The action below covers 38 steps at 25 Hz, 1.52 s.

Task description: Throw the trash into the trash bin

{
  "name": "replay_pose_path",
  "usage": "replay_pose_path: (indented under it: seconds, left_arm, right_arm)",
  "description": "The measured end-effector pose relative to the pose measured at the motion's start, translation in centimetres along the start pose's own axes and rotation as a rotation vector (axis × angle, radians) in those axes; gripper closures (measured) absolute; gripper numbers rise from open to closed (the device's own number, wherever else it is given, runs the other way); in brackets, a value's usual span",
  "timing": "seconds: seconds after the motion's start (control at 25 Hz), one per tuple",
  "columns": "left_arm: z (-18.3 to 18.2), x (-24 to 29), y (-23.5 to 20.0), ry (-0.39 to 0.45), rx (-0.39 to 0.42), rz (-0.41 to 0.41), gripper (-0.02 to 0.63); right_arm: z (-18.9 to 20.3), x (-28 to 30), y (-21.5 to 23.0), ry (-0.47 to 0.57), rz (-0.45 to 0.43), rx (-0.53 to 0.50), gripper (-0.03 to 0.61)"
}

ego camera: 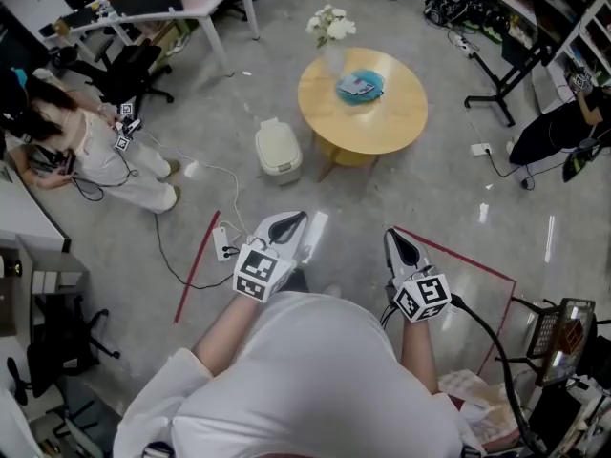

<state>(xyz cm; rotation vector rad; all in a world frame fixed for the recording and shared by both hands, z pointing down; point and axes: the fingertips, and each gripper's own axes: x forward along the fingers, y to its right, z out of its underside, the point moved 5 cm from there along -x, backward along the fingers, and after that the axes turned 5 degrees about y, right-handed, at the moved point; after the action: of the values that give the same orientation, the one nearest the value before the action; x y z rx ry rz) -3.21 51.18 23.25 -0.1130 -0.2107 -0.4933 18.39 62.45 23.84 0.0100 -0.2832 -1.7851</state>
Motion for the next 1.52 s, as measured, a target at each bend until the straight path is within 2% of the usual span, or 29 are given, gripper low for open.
replay_pose_path:
  seconds: [0.4, 0.88, 1.2, 1.36, 1.52]
  left_arm:
    - [-0.8, 3.6, -7.1, -0.004, -0.008, 0.059, 0.611]
    - [0.1, 4.0, -14.8, -0.058, 0.018, 0.135, 0.611]
    - [0.1, 4.7, -18.2, -0.063, -0.012, 0.132, 0.611]
    - [-0.1, 5.7, -19.3, -0.056, -0.049, 0.099, 0.611]
    - [0.2, 7.1, -20.3, -0.063, -0.038, 0.076, 0.611]
  right_arm:
    - [-0.9, 7.3, 0.3, -0.016, 0.029, 0.007, 0.578]
    - [-2.1, 15.2, -1.7, -0.006, 0.052, -0.021, 0.578]
    - [-2.3, 18.4, -1.9, -0.039, 0.054, -0.025, 0.578]
    - [-2.4, 19.6, -1.1, -0.048, 0.048, -0.018, 0.578]
    - [-2.4, 21.7, 0.5, -0.050, 0.021, -0.013, 0.578]
